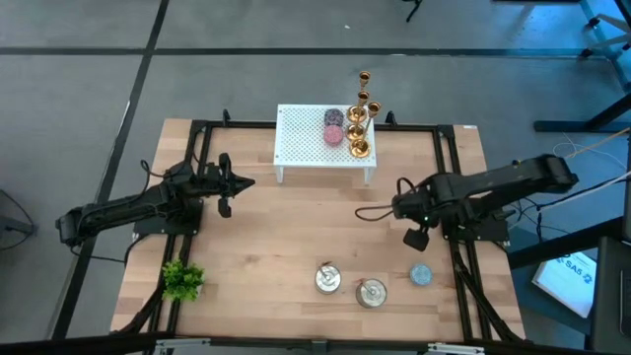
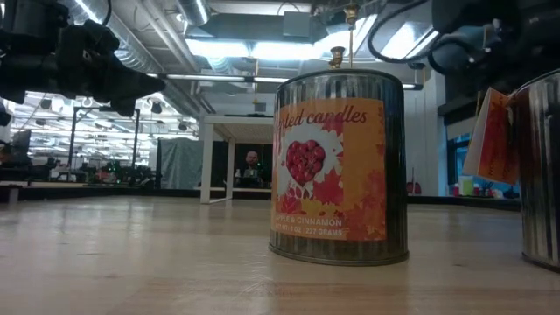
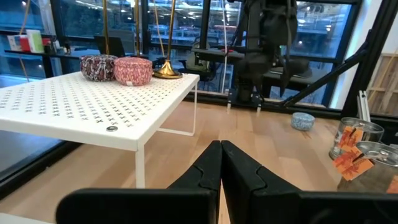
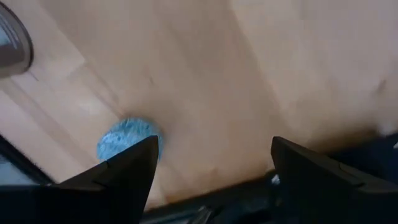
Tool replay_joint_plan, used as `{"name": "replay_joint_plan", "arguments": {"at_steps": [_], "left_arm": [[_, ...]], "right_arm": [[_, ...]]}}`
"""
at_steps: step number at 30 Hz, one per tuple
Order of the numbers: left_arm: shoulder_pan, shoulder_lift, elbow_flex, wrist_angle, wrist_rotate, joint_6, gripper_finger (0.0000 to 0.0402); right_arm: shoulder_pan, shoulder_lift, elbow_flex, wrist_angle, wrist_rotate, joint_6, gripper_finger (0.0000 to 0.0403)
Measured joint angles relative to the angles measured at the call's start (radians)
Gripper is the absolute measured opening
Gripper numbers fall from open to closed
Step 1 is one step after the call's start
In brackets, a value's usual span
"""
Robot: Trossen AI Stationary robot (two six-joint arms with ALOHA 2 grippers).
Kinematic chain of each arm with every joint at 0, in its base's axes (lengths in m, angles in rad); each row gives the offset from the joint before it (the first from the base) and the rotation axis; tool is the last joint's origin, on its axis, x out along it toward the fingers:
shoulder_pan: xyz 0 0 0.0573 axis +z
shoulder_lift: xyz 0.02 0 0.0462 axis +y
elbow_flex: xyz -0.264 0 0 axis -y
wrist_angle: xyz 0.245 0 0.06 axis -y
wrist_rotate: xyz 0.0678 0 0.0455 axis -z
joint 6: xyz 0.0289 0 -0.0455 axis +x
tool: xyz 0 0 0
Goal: Pick & Place candle stick holders
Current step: Put the light blue patterned scented candle on the shelf and align it with the pink patterned scented candle
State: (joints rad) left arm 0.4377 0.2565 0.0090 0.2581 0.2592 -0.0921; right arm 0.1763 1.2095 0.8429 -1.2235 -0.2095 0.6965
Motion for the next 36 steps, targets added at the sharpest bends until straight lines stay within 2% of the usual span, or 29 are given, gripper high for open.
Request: {"name": "replay_joint_plan", "arguments": {"at_steps": [11,19,25,29,33,36], "left_arm": [[0.000,0.000,0.000,0.000,0.000,0.000,0.0006],[0.000,0.000,0.000,0.000,0.000,0.000,0.0006],[0.000,0.000,0.000,0.000,0.000,0.000,0.0006],[0.000,0.000,0.000,0.000,0.000,0.000,0.0006],[0.000,0.000,0.000,0.000,0.000,0.000,0.0006],[0.000,0.000,0.000,0.000,0.000,0.000,0.0006]], "right_arm": [[0.171,0.029,0.000,0.004,-0.124,0.218,0.0316],[0.272,0.029,0.000,0.104,-0.056,0.239,0.0316],[0.326,0.029,0.000,0.189,-0.026,0.166,0.0316],[0.373,0.029,0.000,0.196,0.004,0.179,0.0316],[0.395,0.029,0.000,0.189,0.003,0.270,0.0325],[0.419,0.029,0.000,0.188,0.003,0.334,0.0348]]}}
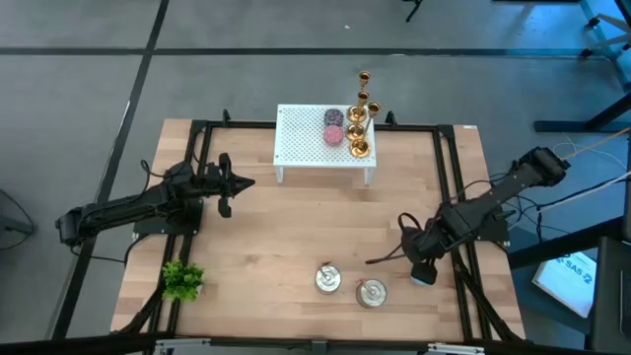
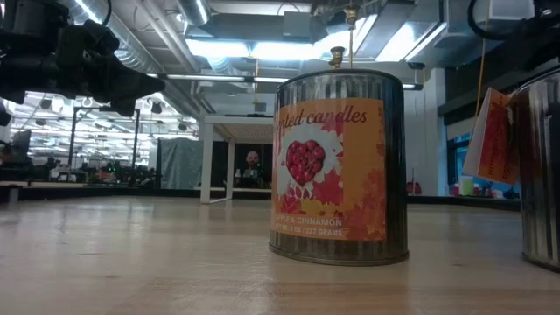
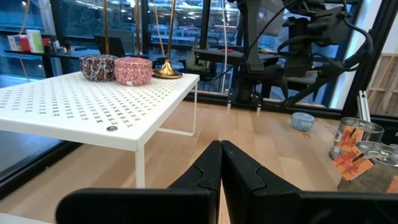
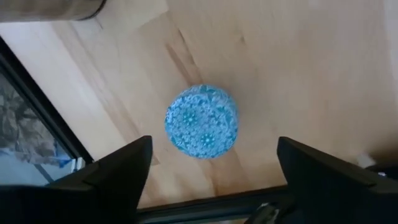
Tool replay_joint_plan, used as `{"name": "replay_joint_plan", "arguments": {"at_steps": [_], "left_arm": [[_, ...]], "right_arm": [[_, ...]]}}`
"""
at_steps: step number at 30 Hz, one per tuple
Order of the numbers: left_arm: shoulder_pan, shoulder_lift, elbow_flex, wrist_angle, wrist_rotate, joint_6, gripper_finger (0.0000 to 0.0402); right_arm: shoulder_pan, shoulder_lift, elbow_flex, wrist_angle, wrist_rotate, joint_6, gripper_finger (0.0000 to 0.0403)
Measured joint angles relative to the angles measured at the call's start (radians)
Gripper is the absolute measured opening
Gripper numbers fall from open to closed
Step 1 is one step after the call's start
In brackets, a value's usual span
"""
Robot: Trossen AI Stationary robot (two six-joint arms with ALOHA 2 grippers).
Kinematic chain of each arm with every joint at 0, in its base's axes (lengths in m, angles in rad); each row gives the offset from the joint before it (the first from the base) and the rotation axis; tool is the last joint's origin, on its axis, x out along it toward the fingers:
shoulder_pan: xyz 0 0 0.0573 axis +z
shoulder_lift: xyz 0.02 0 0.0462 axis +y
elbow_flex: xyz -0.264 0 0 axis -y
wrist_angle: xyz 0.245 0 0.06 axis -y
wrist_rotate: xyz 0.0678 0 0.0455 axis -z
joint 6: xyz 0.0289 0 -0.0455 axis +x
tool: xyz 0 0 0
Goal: Pick & Place candle stick holders
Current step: Put the light blue patterned scented candle on the shelf and align it with the pink patterned scented candle
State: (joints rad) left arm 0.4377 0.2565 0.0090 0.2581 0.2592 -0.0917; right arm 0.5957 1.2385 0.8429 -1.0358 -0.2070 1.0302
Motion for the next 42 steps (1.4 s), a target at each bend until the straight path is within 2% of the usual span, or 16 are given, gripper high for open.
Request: {"name": "replay_joint_plan", "arguments": {"at_steps": [5,14,19,24,32,37,42], "left_arm": [[0.000,0.000,0.000,0.000,0.000,0.000,0.0006],[0.000,0.000,0.000,0.000,0.000,0.000,0.0006],[0.000,0.000,0.000,0.000,0.000,0.000,0.0006],[0.000,0.000,0.000,0.000,0.000,0.000,0.0006],[0.000,0.000,0.000,0.000,0.000,0.000,0.0006],[0.000,0.000,0.000,0.000,0.000,0.000,0.0006],[0.000,0.000,0.000,0.000,0.000,0.000,0.0006]], "right_arm": [[0.035,0.017,0.000,-0.011,0.002,0.095,0.0395],[0.113,0.150,0.000,0.043,0.006,0.135,0.0396],[0.158,0.202,0.000,0.062,0.056,0.141,0.0399],[0.193,0.254,0.000,0.084,0.058,0.165,0.0399],[0.203,0.318,-0.001,0.152,0.058,0.167,0.0399],[0.184,0.355,-0.001,0.155,0.058,0.158,0.0384],[0.161,0.372,-0.001,0.157,0.042,0.123,0.0333]]}}
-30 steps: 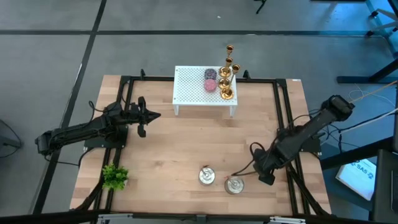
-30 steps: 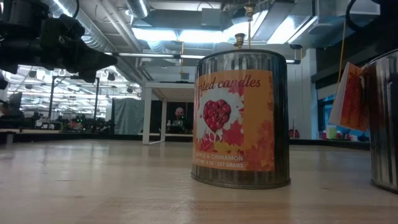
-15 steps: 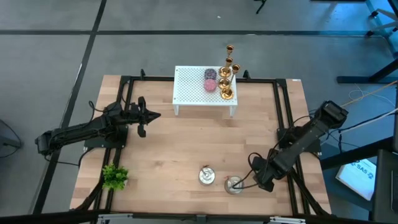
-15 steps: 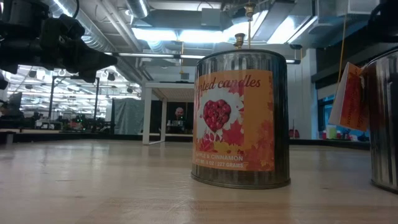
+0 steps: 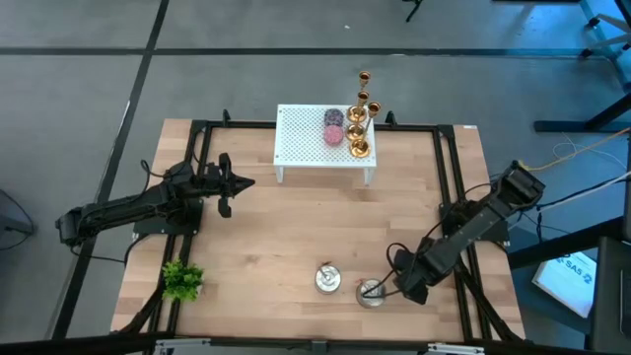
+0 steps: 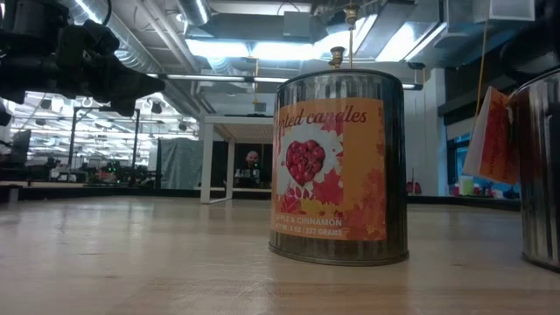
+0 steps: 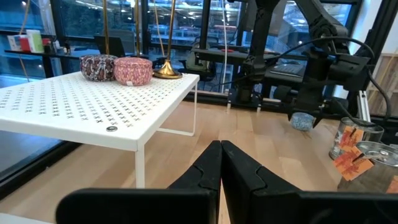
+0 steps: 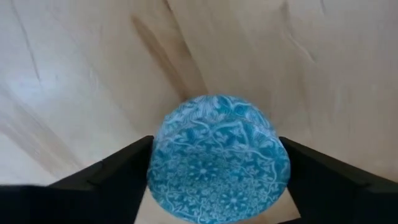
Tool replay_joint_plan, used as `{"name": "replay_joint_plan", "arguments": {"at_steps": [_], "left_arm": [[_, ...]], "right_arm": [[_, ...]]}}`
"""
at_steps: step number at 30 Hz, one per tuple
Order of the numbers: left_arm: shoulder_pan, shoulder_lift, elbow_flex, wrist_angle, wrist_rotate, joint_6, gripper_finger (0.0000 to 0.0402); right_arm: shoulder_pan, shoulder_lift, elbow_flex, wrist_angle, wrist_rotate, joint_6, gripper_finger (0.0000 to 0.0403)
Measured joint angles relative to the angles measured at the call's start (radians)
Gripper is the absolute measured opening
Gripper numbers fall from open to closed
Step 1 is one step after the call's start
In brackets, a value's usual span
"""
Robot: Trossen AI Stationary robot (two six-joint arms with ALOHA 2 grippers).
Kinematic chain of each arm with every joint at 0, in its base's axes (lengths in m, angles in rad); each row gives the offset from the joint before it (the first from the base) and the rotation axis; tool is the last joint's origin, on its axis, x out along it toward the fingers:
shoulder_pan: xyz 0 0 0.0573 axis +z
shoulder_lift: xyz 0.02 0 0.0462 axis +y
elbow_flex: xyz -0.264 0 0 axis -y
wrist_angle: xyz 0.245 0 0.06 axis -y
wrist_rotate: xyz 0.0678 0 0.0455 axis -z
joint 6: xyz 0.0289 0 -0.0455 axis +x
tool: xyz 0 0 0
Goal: Pick & Place candle stick holders
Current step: Put the light blue patterned scented candle on the shelf and align it with the pink patterned scented candle
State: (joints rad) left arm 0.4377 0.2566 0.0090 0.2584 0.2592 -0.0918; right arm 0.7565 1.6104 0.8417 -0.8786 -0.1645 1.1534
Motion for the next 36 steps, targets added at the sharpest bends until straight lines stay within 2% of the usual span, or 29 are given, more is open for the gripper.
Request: {"name": "replay_joint_plan", "arguments": {"at_steps": [4,15,23,28,36], "left_arm": [[0.000,0.000,0.000,0.000,0.000,0.000,0.0006],[0.000,0.000,0.000,0.000,0.000,0.000,0.0006],[0.000,0.000,0.000,0.000,0.000,0.000,0.0006],[0.000,0.000,0.000,0.000,0.000,0.000,0.0006],[0.000,0.000,0.000,0.000,0.000,0.000,0.0006]], "right_arm": [[-0.022,0.000,0.000,-0.004,-0.008,-0.004,0.0289],[-0.102,-0.026,0.000,-0.024,-0.041,-0.110,0.0289],[-0.196,-0.104,0.007,-0.067,0.019,-0.199,0.0289],[-0.255,-0.119,0.057,-0.082,0.091,-0.319,0.0289],[-0.352,-0.121,0.195,-0.132,0.294,-0.572,0.0289]]}}
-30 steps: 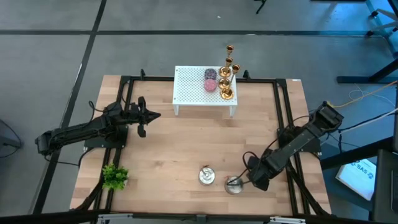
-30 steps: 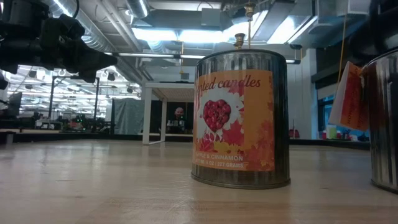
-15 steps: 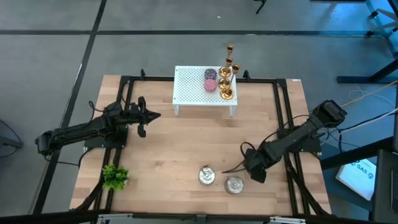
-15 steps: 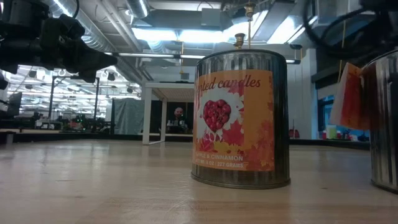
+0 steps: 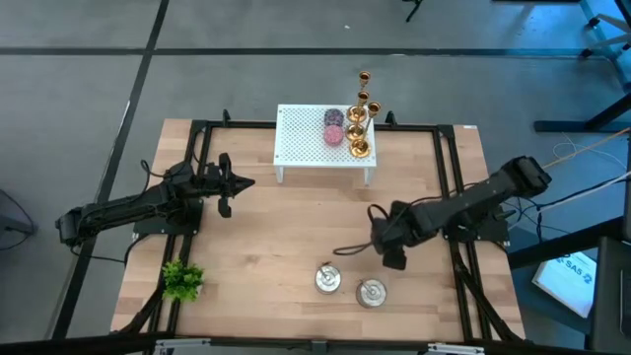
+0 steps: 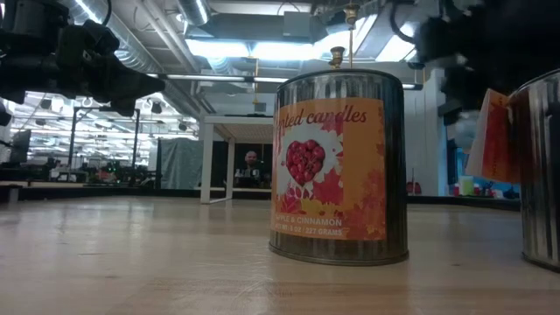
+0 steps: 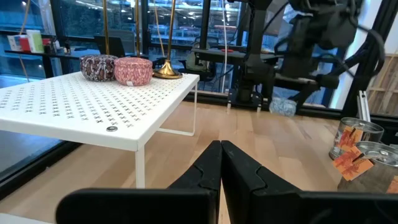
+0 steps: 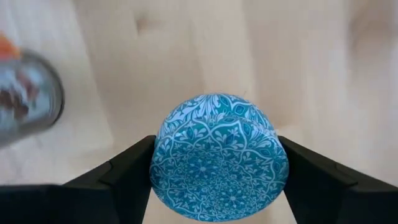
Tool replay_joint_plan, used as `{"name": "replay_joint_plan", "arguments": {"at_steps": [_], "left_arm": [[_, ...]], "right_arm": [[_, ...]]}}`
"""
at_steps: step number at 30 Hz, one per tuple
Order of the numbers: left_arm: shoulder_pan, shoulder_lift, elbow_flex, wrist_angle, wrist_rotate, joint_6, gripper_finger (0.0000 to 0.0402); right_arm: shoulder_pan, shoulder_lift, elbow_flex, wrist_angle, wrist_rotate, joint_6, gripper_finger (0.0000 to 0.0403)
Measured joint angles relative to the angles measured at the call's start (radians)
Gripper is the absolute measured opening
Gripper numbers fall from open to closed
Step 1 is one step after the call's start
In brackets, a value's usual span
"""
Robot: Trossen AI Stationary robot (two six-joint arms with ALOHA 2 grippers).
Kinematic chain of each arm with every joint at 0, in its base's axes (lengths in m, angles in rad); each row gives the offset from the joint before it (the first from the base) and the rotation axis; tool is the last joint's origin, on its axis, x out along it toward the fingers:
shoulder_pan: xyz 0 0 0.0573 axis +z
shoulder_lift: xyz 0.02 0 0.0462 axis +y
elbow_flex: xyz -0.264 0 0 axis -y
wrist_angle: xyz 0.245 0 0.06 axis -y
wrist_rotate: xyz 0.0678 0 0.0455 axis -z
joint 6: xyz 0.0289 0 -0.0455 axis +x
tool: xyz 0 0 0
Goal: Pick & Place candle stick holders
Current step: Put the light blue patterned scented candle on the shelf and align it with the pink patterned scented candle
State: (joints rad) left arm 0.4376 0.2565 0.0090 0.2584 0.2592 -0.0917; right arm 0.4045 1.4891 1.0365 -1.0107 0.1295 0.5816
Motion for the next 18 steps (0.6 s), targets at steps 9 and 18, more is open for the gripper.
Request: {"name": "replay_joint_plan", "arguments": {"at_steps": [9,18], "left_arm": [[0.000,0.000,0.000,0.000,0.000,0.000,0.0006],[0.000,0.000,0.000,0.000,0.000,0.000,0.0006]], "right_arm": [[-0.106,0.044,0.133,0.057,0.152,-0.241,0.0289],[-0.208,0.178,0.325,0.076,0.321,-0.466,0.0289]]}}
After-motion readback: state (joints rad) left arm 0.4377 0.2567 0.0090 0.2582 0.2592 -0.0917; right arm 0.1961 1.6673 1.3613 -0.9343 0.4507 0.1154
